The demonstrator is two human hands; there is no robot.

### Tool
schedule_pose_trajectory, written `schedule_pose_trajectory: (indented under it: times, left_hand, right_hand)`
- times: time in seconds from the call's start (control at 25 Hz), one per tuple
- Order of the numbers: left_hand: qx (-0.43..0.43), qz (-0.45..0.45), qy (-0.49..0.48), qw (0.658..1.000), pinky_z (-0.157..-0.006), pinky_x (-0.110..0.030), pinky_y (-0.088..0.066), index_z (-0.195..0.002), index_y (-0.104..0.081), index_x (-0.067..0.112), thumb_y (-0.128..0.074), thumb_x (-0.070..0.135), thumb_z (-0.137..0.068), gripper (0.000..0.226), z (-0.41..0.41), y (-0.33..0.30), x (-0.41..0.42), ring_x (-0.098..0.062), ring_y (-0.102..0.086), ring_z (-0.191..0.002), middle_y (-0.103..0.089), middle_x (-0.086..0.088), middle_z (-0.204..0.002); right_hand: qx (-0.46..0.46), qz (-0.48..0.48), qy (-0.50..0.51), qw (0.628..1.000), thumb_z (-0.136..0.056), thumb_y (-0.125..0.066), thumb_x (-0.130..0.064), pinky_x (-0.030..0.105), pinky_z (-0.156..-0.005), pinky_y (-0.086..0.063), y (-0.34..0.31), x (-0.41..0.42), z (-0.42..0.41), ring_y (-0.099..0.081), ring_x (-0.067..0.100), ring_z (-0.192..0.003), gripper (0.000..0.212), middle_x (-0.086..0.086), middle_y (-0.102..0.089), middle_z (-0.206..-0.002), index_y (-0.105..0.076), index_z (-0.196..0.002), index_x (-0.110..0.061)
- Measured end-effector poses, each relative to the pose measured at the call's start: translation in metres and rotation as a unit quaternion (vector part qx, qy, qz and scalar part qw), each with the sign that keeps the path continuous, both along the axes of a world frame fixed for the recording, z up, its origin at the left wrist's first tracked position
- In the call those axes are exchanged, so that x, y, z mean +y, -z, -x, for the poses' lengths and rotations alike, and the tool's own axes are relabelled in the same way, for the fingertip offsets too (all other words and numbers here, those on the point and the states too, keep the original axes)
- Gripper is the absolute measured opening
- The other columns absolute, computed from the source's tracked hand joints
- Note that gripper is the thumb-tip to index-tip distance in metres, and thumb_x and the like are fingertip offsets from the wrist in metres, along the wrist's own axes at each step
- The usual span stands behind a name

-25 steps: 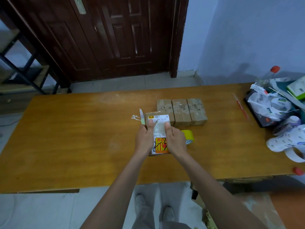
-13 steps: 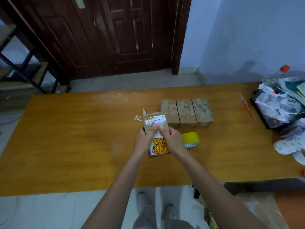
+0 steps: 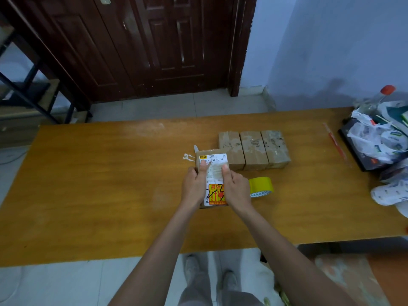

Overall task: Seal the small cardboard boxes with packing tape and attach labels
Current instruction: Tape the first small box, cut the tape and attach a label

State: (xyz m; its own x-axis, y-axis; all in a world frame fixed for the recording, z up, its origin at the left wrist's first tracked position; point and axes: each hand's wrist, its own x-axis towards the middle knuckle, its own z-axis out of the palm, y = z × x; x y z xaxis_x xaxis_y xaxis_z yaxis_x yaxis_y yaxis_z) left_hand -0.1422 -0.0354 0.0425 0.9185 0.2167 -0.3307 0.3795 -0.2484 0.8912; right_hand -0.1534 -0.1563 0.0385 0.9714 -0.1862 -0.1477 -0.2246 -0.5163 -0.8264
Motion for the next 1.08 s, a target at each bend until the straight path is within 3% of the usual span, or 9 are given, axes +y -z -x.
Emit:
schedule_pose_trajectory:
  times: [0.24,0.4,0.48,0.56,0.64,0.72,0.84,0.96,1.08]
  left_hand:
    - [-0.004,-0.015,0.017,1.0,-0.074,-0.039,-0.056,-0.091,-0.065,0.02,-0.022,0.063,-0.097,0.061,-0.003,0.004,0.011,-0.019,-0.069,-0.08,-0.072,-0.002,-0.086]
    - [0.004,0.013,0.024,1.0,-0.068,-0.029,-0.054,-0.083,-0.068,0.027,-0.017,0.058,-0.1,0.063,-0.004,0.006,0.017,-0.011,-0.07,-0.072,-0.074,0.002,-0.077]
    - [0.032,0.025,0.02,0.999,-0.069,-0.031,-0.055,-0.087,-0.068,0.02,-0.026,0.061,-0.098,0.059,-0.005,0.014,0.023,-0.016,-0.071,-0.074,-0.074,-0.004,-0.082]
    - [0.075,0.07,-0.012,0.995,-0.074,-0.037,-0.056,-0.1,-0.064,0.011,-0.047,0.057,-0.095,0.049,-0.006,0.024,0.032,-0.023,-0.072,-0.081,-0.073,-0.01,-0.094]
    - [0.092,0.093,-0.029,0.991,-0.079,-0.04,-0.057,-0.111,-0.06,0.006,-0.059,0.045,-0.092,0.043,-0.008,0.032,0.04,-0.025,-0.07,-0.09,-0.07,-0.014,-0.107]
    - [0.101,0.074,-0.037,0.991,-0.084,-0.041,-0.055,-0.117,-0.053,0.003,-0.063,0.04,-0.091,0.046,-0.012,0.039,0.05,-0.026,-0.066,-0.098,-0.063,-0.015,-0.117]
    - [0.102,0.051,-0.063,0.991,-0.079,-0.035,-0.054,-0.117,-0.04,0.01,-0.07,0.036,-0.086,0.05,-0.02,0.049,0.06,-0.024,-0.061,-0.102,-0.051,-0.013,-0.122]
    - [0.078,0.04,-0.069,0.994,-0.087,-0.045,-0.054,-0.113,-0.043,0.009,-0.072,0.024,-0.085,0.043,-0.025,0.065,0.071,-0.028,-0.064,-0.101,-0.056,-0.017,-0.119]
    - [0.064,-0.002,-0.047,0.997,-0.092,-0.036,-0.05,-0.125,-0.051,0.009,-0.066,0.023,-0.091,0.04,-0.032,0.08,0.086,-0.02,-0.058,-0.108,-0.056,-0.008,-0.125]
  right_hand:
    - [0.02,-0.002,0.011,1.0,-0.102,-0.021,-0.05,0.033,-0.053,-0.039,0.002,0.008,-0.004,-0.057,0.021,-0.056,0.064,0.004,-0.059,-0.058,-0.047,-0.054,-0.016]
    - [0.064,-0.051,0.003,0.997,-0.103,-0.018,-0.049,0.033,-0.06,-0.045,0.009,0.012,-0.005,-0.062,0.025,-0.066,0.065,0.005,-0.061,-0.065,-0.053,-0.061,-0.014]
    - [0.109,-0.075,-0.029,0.991,-0.103,-0.023,-0.049,0.038,-0.078,-0.052,0.015,0.015,-0.008,-0.065,0.027,-0.085,0.062,0.009,-0.067,-0.084,-0.065,-0.077,-0.011]
    - [0.145,-0.11,-0.052,0.982,-0.099,-0.041,-0.046,0.045,-0.095,-0.048,0.023,0.02,-0.013,-0.061,0.026,-0.103,0.045,0.015,-0.062,-0.11,-0.068,-0.101,-0.01]
    - [0.145,-0.128,-0.059,0.979,-0.092,-0.057,-0.038,0.038,-0.093,-0.051,0.027,0.025,-0.014,-0.061,0.016,-0.102,0.025,0.011,-0.056,-0.115,-0.066,-0.103,-0.017]
    - [0.137,-0.131,-0.058,0.98,-0.088,-0.062,-0.032,0.027,-0.084,-0.055,0.033,0.034,-0.015,-0.061,0.005,-0.093,0.01,0.003,-0.057,-0.107,-0.064,-0.095,-0.026]
    - [0.125,-0.129,-0.016,0.984,-0.087,-0.063,-0.034,0.042,-0.087,-0.054,0.048,0.052,-0.019,-0.063,0.018,-0.098,0.023,0.007,-0.062,-0.108,-0.065,-0.104,-0.02]
    - [0.108,-0.116,0.027,0.987,-0.087,-0.064,-0.042,0.039,-0.083,-0.055,0.056,0.07,-0.027,-0.065,0.013,-0.093,0.028,-0.001,-0.067,-0.103,-0.059,-0.106,-0.021]
    - [0.125,-0.109,0.02,0.986,-0.084,-0.068,-0.042,0.033,-0.084,-0.054,0.066,0.082,-0.037,-0.064,0.01,-0.095,0.041,-0.005,-0.067,-0.106,-0.057,-0.115,-0.017]
